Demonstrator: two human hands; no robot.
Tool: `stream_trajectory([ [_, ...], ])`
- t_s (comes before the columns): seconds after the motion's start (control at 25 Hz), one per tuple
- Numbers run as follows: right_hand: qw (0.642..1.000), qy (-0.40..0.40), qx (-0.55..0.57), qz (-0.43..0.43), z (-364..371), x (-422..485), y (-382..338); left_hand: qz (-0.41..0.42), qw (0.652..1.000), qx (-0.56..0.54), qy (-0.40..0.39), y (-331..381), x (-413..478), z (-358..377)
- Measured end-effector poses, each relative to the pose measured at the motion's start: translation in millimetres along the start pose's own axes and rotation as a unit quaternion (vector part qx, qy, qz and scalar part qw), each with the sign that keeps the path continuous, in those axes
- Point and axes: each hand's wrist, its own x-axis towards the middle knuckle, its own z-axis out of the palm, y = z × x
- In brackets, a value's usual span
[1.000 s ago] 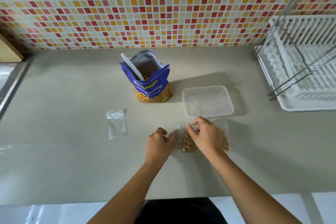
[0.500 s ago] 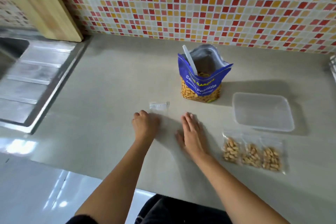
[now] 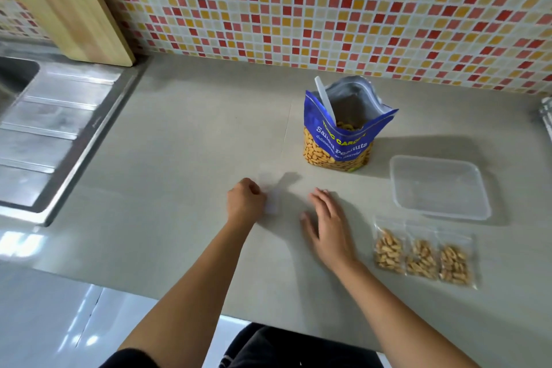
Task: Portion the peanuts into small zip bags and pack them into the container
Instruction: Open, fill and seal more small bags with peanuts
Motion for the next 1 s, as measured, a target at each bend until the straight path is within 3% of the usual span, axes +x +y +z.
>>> stream_trajectory([
  [0.08, 0.989, 0.007, 0.121, 0.080, -6, 7, -6, 0.021, 0.987, -0.151, -0.051, -5, -3, -5],
  [0.16, 0.944, -0.018, 0.265, 0.195, -12, 20, -19, 0.023, 0.952, -0.284, -0.109, -6, -11, -13],
  [0.2, 0.918, -0.039, 0.317, 0.236, -15, 27, -26, 0.027, 0.939, -0.314, -0.134, -5, -15, -16],
  [0.32, 0.887, -0.078, 0.371, 0.263, -18, 42, -41, 0.049, 0.931, -0.316, -0.177, 0, -23, -24],
  [0.48, 0.868, -0.038, 0.397, 0.295, -12, 45, -43, 0.079, 0.959, -0.208, -0.175, -5, -16, -26],
  [0.68, 0.868, 0.033, 0.384, 0.313, -19, 36, -30, 0.120, 0.990, -0.005, -0.071, -19, -2, -16],
  [0.84, 0.874, 0.045, 0.378, 0.303, -28, 25, -21, 0.124, 0.986, 0.114, -0.008, -23, -4, -8],
  [1.0, 0.878, 0.054, 0.384, 0.282, -37, 17, -18, 0.108, 0.958, 0.262, 0.047, -16, -16, -13],
])
